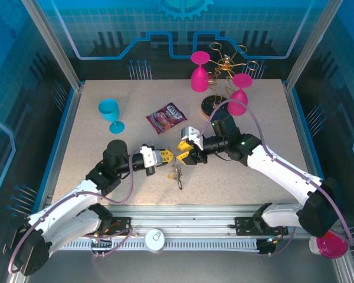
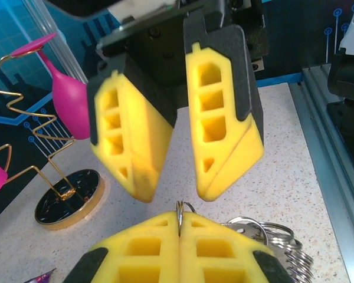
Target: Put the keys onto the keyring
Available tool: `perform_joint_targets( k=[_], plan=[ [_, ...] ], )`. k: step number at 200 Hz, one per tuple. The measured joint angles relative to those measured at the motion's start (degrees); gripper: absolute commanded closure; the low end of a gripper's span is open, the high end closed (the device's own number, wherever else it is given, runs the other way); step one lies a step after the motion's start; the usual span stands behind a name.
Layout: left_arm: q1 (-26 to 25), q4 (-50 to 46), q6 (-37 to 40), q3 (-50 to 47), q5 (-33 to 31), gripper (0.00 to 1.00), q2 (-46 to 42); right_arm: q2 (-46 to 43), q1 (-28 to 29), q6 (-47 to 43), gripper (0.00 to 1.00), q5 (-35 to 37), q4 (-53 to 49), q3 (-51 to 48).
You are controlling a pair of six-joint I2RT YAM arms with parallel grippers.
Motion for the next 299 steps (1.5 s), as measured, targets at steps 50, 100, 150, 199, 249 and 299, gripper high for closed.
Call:
perform_joint_targets(
  k=[50,100,150,199,249,299],
  plan=[
    [-0.2,1.7,-1.4,-0.3,0.3,1.0,0.6,0.2,0.3,-3.6,0.69,0.3,1.4,0.0],
    [-0.2,1.8,-1.4,-0.3,0.3,1.0,0.7,0.8,0.9,-5.7,0.75,1.0,1.1,0.0],
    [-0.1,1.8,-1.8,-0.3,-0.4,1.0,1.0,0.8,1.7,-6.4,1.0,1.8,0.6,-0.1],
    [0.0,1.7,-2.8,-0.5,-1.8,0.88,1.0,0.8,2.0,-6.9,1.0,3.8,0.1,0.3],
    [-0.3,-6.1,0.4,3.0,-5.9,0.89,0.7,3.4,4.6,-11.3,1.0,10.6,-11.5,8.8],
    [-0.3,-15.5,4.5,7.6,-8.7,0.99,2.3,9.1,8.0,-16.2,1.0,19.1,-24.0,19.6]
  ],
)
